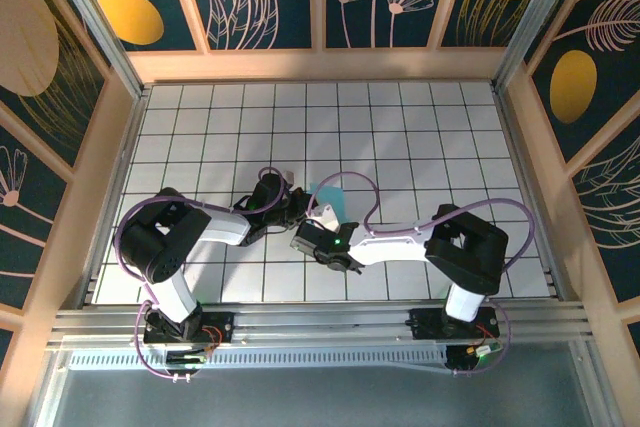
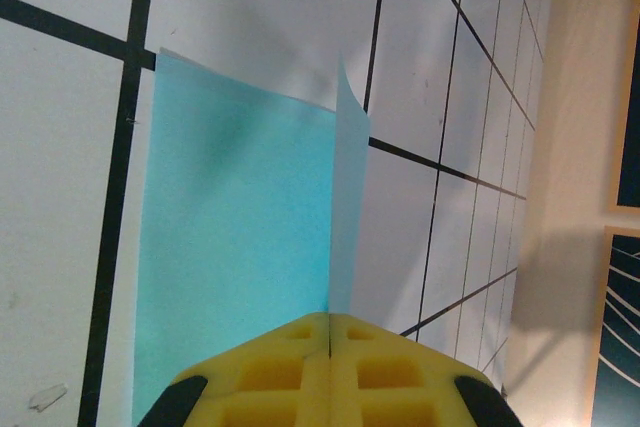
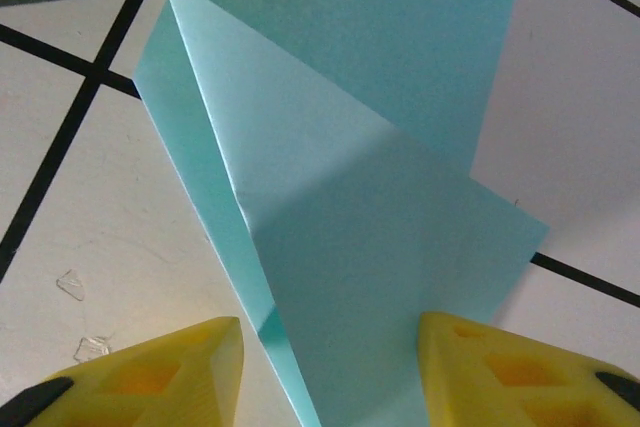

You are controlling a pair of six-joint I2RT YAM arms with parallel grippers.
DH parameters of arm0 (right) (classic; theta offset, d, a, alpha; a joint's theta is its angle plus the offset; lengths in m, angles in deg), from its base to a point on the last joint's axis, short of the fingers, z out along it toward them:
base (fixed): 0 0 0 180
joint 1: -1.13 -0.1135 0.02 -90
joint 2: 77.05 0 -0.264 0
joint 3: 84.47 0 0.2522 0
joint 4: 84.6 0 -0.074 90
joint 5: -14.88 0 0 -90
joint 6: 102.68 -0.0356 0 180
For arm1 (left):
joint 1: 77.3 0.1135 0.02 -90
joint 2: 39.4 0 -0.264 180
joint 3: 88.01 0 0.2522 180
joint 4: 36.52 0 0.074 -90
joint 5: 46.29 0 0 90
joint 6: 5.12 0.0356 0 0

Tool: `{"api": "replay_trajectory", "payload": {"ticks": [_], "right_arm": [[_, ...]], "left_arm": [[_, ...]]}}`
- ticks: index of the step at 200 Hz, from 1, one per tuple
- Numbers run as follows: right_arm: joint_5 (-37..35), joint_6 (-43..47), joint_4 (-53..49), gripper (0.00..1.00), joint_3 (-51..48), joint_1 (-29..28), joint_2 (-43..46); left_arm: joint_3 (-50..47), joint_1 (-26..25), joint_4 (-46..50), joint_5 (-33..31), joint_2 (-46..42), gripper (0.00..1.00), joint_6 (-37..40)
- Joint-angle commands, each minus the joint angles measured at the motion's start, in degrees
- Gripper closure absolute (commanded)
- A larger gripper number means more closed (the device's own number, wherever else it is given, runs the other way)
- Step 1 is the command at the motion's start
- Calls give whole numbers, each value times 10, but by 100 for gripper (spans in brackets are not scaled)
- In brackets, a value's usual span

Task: Fold a paper plane with a square sheet of paper (fold left side to right side)
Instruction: Fourth fold the wing at the center of the table.

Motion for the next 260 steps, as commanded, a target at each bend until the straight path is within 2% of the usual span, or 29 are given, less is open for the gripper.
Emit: {"api": "replay_trajectory", "payload": {"ticks": [1,48,115,171,217,233,248,260], "right_arm": [[-37,-17,-23,54,18,-7,-10],[-37,-16,-24,62,17,-13,-12],[-43,-24,-39,68,28,-24,-27],[-53,-32,-49,81,26,-24,-30],[-60,-32,-55,94,27,-23,-33],[-58,-29,-55,100,26,-22,-32],[-53,-27,-54,100,24,-19,-29],[-44,-22,-50,100,20,-16,-23]], "left_arm": [[13,-4,12,-4,-4,99,-3],[13,-4,14,-6,-2,98,-2],[18,-5,14,-4,3,96,-2],[15,-6,20,-9,-4,92,0],[10,-5,38,-22,-13,81,7],[7,-4,54,-29,-42,77,17],[2,2,69,-33,-62,73,27],[-6,11,79,-35,-84,66,34]]}}
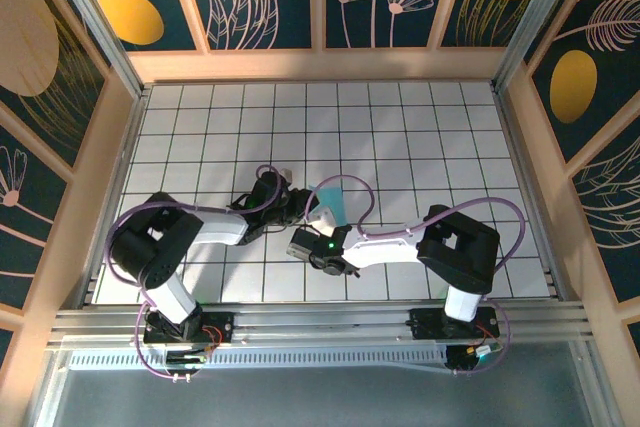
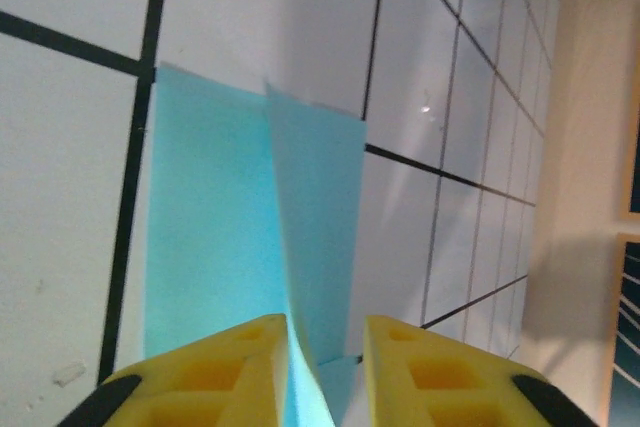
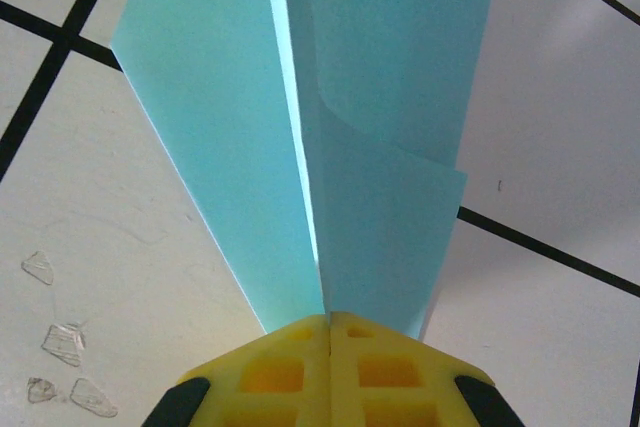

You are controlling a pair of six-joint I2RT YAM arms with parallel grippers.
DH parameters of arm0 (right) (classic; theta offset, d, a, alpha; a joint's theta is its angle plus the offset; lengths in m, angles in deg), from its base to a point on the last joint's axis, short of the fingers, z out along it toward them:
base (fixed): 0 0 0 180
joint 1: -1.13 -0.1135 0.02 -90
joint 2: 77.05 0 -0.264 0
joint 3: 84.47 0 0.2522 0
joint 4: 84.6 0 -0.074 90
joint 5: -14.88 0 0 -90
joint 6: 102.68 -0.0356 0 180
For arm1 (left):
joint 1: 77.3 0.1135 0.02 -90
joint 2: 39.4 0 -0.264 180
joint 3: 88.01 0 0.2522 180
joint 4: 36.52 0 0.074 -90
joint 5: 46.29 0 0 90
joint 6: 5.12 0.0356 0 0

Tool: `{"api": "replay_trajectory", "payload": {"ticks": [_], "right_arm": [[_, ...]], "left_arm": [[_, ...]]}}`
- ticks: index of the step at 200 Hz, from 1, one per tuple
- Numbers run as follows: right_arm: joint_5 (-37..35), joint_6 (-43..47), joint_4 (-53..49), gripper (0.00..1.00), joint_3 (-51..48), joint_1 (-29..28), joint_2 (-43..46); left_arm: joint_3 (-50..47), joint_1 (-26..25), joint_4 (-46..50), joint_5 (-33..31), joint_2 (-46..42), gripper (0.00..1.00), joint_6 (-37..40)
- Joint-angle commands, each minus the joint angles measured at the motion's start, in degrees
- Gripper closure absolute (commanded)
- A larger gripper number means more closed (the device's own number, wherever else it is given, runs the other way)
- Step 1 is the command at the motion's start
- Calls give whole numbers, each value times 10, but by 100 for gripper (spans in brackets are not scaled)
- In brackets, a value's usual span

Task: Fold a paper plane with a square sheet of paper (fold left side to right side)
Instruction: Fourth fold the wing at the center of the table.

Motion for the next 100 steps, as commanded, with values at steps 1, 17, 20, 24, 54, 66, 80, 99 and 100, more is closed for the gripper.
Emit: {"api": "replay_trajectory", "payload": {"ticks": [1,17,20,24,54,66,80,99,100], "right_arm": [[-12,-1,-13,100,4,2,-1],[9,9,1,100,-6,9,10],[14,10,4,100,-7,11,13],[21,14,9,100,-10,13,17],[111,43,60,100,-38,42,56],[160,53,88,100,-56,59,80],[217,58,117,100,-79,83,107],[306,72,161,100,-112,120,141],[310,73,162,100,-114,121,143]], "left_arm": [[-11,11,33,-15,-48,65,21],[-22,25,55,-23,-85,58,35],[-23,28,62,-26,-92,57,39],[-26,32,70,-29,-103,55,44],[-34,46,145,-63,-175,45,84],[-40,48,167,-74,-198,44,98],[-51,48,179,-77,-218,44,107],[-74,48,169,-65,-229,45,113],[-75,48,168,-64,-229,45,113]]}}
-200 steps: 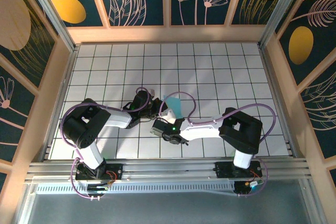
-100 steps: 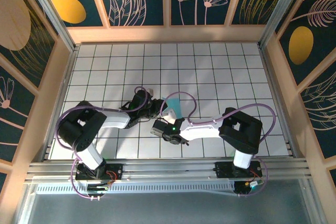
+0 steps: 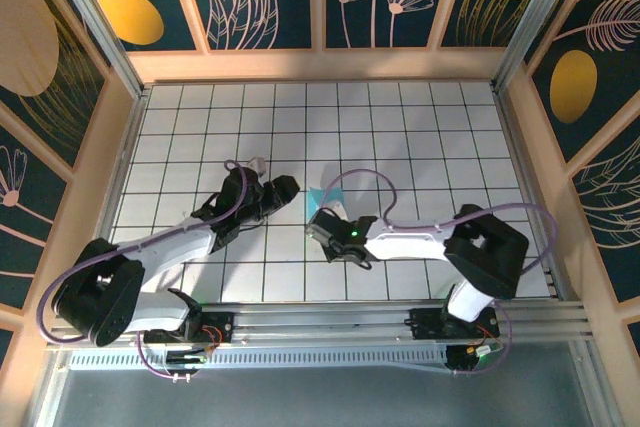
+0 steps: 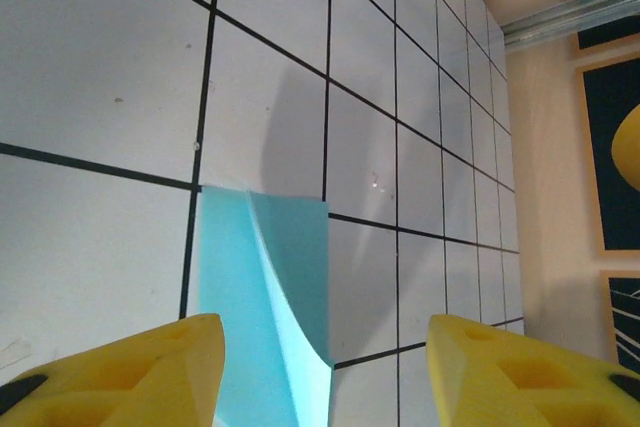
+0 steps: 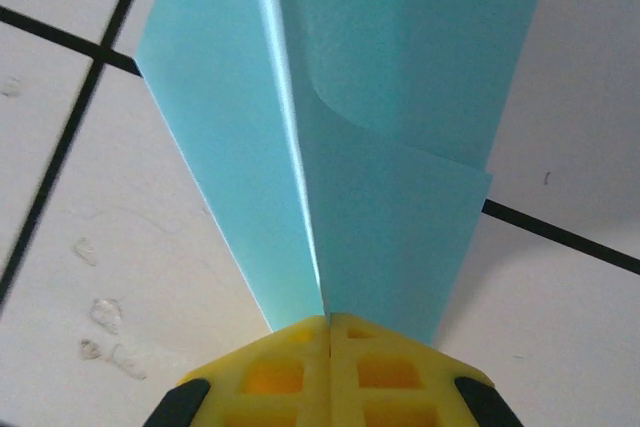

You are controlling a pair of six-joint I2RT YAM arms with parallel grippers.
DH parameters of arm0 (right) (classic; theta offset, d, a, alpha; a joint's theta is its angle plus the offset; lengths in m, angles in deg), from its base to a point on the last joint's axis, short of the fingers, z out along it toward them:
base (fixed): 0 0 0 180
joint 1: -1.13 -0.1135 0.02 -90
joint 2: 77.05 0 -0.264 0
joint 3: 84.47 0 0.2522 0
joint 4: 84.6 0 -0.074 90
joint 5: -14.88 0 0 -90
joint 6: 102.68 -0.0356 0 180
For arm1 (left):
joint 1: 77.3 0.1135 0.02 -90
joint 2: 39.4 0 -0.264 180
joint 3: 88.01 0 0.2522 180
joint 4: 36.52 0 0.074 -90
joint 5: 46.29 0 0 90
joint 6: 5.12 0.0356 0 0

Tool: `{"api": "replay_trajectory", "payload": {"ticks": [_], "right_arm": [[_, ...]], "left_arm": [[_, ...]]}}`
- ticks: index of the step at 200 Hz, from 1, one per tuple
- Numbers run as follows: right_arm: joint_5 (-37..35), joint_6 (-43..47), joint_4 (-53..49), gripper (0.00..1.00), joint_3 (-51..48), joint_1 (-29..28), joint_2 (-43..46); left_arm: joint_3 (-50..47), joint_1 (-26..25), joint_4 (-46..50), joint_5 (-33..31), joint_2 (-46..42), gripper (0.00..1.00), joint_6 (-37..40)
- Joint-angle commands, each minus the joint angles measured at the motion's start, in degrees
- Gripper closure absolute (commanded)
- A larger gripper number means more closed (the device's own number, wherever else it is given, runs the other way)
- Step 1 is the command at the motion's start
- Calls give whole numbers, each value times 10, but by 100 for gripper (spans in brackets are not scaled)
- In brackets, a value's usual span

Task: Fold a paper plane with a square sheet of paper (fold left side to right side)
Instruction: Fourth fold the wing at the center of the table.

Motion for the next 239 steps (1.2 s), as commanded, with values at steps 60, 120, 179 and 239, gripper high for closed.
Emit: {"api": "replay_trajectory", "payload": {"ticks": [60,120,179,239], "right_arm": [[301,44,128,100,-94,114,72],[391,22,212,100,-144,156,70],[436,22,239,100,-164,184,71],[444,23,247,100,-167,188,64]], "left_arm": [[-61,-2,-28,74,38,51,28],[-41,-43,-57,75,89,51,6],[11,-82,-73,66,165,52,-10],[47,-92,-66,66,214,53,-9]]}}
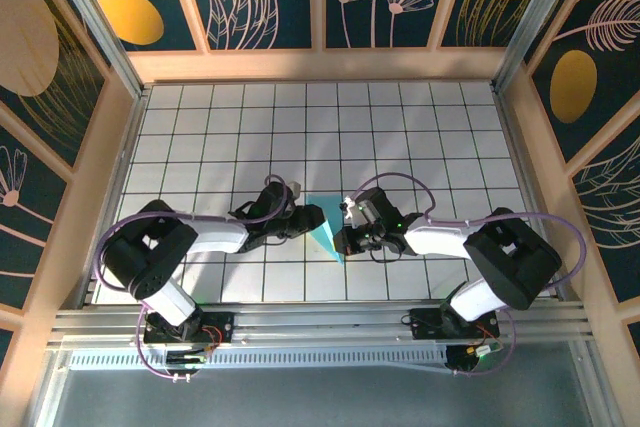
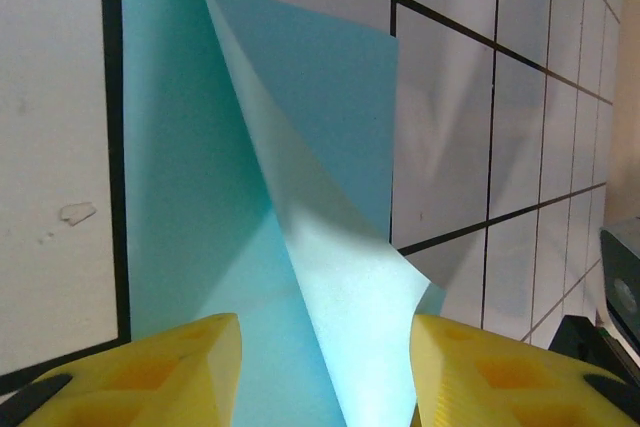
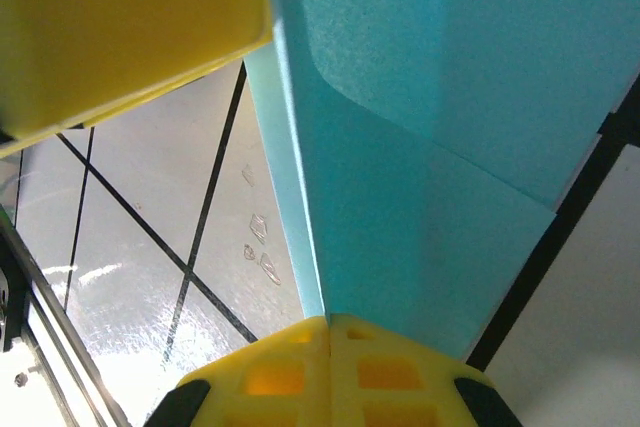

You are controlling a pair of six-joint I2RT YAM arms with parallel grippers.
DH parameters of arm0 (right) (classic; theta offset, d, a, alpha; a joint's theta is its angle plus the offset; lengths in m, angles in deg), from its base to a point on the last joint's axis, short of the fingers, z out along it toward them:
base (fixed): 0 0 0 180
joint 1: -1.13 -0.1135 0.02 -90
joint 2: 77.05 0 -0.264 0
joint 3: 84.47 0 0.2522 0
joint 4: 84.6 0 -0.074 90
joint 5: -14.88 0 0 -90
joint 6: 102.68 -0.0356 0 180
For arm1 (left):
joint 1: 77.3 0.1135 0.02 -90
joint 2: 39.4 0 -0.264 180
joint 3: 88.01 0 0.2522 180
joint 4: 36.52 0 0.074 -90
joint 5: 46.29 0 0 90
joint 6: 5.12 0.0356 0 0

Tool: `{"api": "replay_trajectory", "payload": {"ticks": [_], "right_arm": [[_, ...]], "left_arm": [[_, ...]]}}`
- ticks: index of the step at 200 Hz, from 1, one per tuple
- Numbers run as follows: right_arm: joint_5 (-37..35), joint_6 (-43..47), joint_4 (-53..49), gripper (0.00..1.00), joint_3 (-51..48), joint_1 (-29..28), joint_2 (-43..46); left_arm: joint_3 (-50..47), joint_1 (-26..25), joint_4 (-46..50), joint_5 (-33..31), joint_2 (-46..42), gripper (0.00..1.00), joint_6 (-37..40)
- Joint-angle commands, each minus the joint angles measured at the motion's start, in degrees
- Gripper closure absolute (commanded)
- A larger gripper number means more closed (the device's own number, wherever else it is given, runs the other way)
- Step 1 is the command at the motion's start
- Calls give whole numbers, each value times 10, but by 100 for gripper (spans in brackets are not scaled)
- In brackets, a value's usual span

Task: Fold a paper plane with a square sheet of paper (fold left side to right side)
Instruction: Fourth fold the wing at the center of the table.

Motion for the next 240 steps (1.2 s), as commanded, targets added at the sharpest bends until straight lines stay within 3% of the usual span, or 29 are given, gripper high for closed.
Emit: {"api": "replay_trajectory", "payload": {"ticks": [1,149,180,240], "right_arm": [[15,-1,15,100,-9,4,2],[36,-2,23,100,-7,17,-17],[38,-4,20,92,-2,19,-8],[22,3,-17,64,7,38,51]], "left_arm": [[18,-3,-6,1,19,53,-5],[56,-5,93,-42,72,52,12],[57,-5,94,-43,72,52,13],[57,-5,95,-44,73,52,13]]}}
